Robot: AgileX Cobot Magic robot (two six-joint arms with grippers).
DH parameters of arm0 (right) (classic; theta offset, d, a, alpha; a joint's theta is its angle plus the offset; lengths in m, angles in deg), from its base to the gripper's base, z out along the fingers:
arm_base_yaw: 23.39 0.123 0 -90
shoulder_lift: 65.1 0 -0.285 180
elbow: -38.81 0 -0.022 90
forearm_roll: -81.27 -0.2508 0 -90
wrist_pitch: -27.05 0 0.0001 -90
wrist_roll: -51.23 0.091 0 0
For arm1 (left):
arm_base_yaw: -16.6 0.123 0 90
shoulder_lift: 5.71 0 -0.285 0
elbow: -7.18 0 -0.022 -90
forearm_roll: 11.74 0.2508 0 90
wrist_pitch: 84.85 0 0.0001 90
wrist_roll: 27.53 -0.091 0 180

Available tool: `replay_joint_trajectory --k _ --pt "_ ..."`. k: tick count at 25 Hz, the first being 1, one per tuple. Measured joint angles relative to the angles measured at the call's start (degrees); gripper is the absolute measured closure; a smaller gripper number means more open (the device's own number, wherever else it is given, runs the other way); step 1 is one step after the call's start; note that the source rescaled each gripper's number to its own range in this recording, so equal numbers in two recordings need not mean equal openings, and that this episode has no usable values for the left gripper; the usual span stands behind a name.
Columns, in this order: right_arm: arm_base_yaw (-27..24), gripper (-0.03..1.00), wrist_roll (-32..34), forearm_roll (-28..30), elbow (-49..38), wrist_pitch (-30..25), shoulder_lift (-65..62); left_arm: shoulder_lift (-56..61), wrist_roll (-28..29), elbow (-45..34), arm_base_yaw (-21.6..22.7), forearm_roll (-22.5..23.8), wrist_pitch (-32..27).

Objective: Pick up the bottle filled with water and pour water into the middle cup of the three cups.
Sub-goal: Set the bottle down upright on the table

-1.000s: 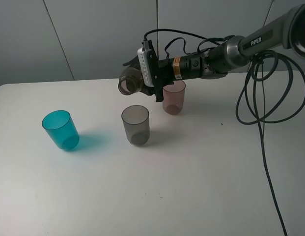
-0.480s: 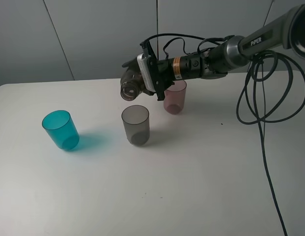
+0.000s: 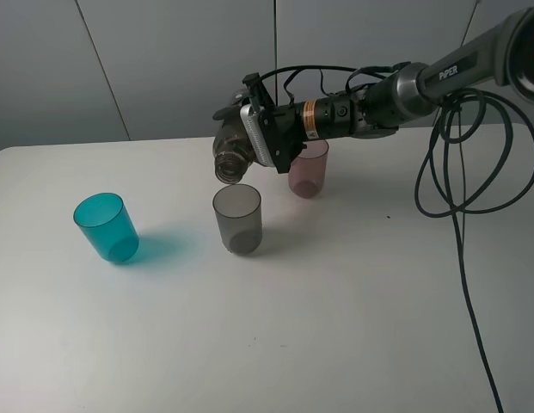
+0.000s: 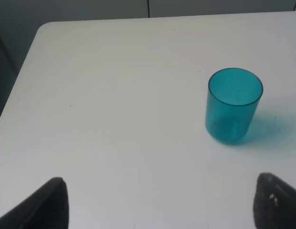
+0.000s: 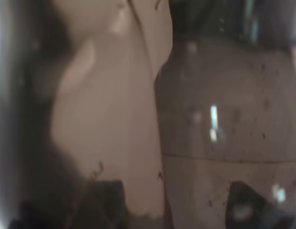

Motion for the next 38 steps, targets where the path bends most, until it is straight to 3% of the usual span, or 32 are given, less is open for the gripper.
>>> replay_joint_trajectory --k 16,38 --pt "0.0 0.97 -9.1 0.0 0.0 0.0 0.0 0.0 0.0 0.0 0.0 0.0 0.0" --pt "0.0 0.97 -11.8 -0.2 0.1 0.2 0.0 0.0 0.0 0.0 0.0 0.0 0.0"
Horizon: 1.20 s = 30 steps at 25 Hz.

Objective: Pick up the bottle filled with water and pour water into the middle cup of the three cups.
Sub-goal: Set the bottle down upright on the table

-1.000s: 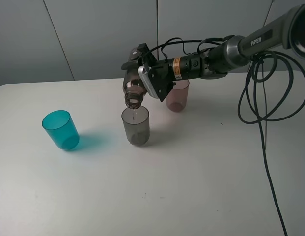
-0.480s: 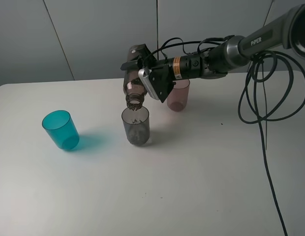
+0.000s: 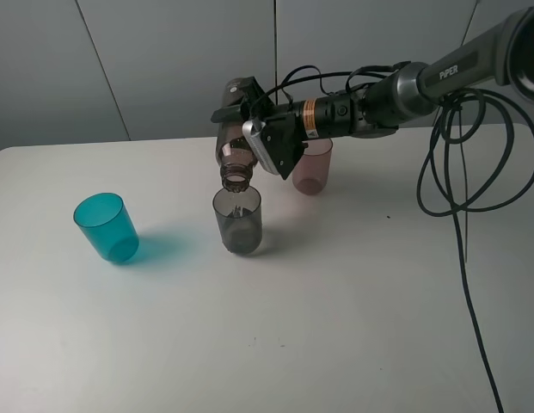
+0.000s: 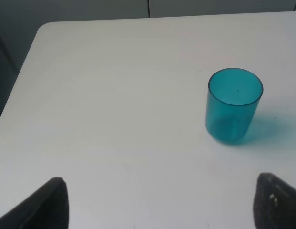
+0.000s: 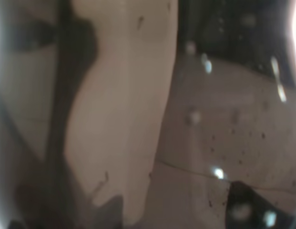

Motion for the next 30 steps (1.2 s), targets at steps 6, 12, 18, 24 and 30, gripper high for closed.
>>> replay_joint_trajectory --k 6,12,18,24,30 --pt "0.0 0.97 -1.2 -0.1 0.0 0.0 -0.9 0.0 0.0 0.0 0.0 0.0 0.0" --pt "0.0 0.97 -1.8 -0.1 0.0 0.1 -1.5 0.0 0.0 0.0 0.0 0.0 0.0" --pt "0.0 0.97 -3.9 -0.1 0.0 0.2 -1.6 0.0 0.0 0.0 0.0 0.0 0.0" --pt "0.0 0.97 -5.6 -0.1 0.0 0.4 -2.5 0.0 0.0 0.0 0.0 0.0 0.0" --pt "0.0 0.97 -7.0 -0.1 0.1 0.7 -2.7 0.0 0.0 0.0 0.0 0.0 0.0"
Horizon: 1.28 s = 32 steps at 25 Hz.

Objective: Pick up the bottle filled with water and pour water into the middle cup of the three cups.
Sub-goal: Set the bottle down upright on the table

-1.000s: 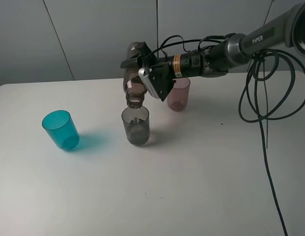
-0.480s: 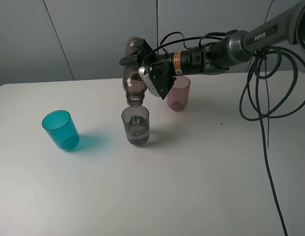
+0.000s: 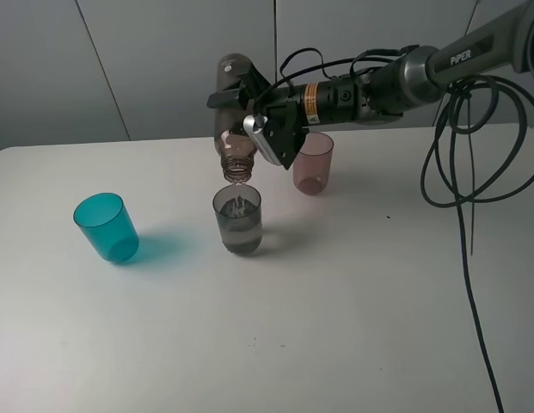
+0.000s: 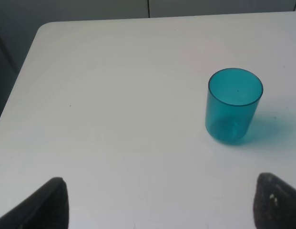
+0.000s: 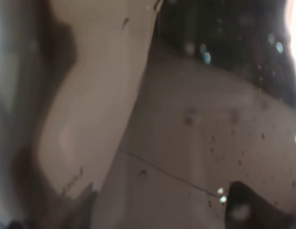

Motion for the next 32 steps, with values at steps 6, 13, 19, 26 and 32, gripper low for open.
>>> replay_joint_trajectory --k 6,13,19,26,32 --pt "0.0 0.97 -0.5 0.1 0.1 0.2 -0.7 0.0 -0.1 0.0 0.0 0.0 0.0" --pt "0.0 0.97 -0.6 0.4 0.2 0.2 -1.2 0.0 -0.1 0.0 0.0 0.0 0.0" --pt "0.0 0.97 0.7 0.4 0.2 0.2 -1.2 0.0 -0.1 0.0 0.0 0.0 0.0" --pt "0.0 0.97 19.3 0.6 0.2 0.2 -1.2 0.0 -0.1 0.0 0.0 0.0 0.0" --pt "0.0 0.97 39.1 2.0 0.2 0.2 -1.7 0.0 -0.1 0.0 0.0 0.0 0.0"
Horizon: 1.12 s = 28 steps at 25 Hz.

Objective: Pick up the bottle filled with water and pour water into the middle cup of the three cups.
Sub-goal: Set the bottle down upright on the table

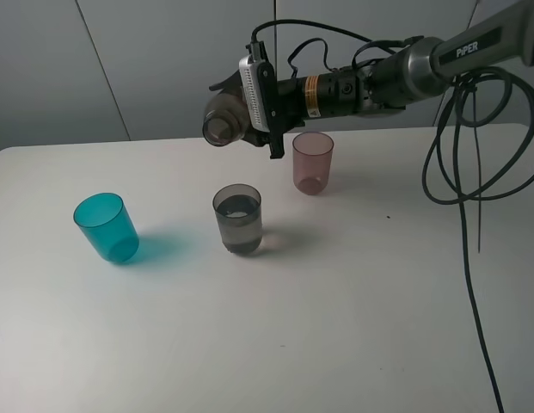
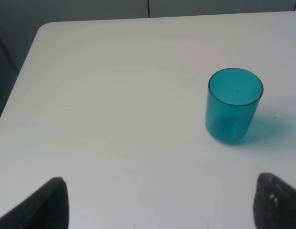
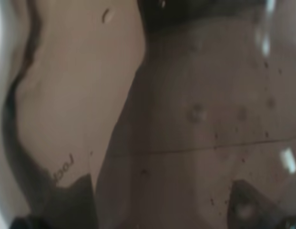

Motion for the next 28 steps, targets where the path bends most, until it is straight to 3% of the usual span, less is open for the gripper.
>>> replay_joint_trajectory --k 5,9,12,15,20,28 --pt "0.0 0.97 16.1 0.6 -0.7 0.5 -2.9 0.0 0.0 0.0 0.0 0.0 0.0" --pt "0.0 0.97 33.5 -0.6 -3.4 0.4 -6.2 0.0 0.0 0.0 0.0 0.0 0.0" --pt "-0.3 0.97 45.4 -3.0 -5.4 -0.4 -9.2 0.0 0.0 0.0 0.0 0.0 0.0" --pt "-1.5 0.97 53.0 -7.2 -8.4 -2.6 -13.3 0.0 0.0 0.0 0.0 0.0 0.0" --pt "-3.8 0.97 57.1 -17.9 -14.9 -7.7 -20.7 0.0 0.0 0.0 0.0 0.0 0.0" --pt "-10.1 0.97 55.3 -33.5 -25.8 -19.4 -32.3 0.0 0.0 0.0 0.0 0.0 0.0"
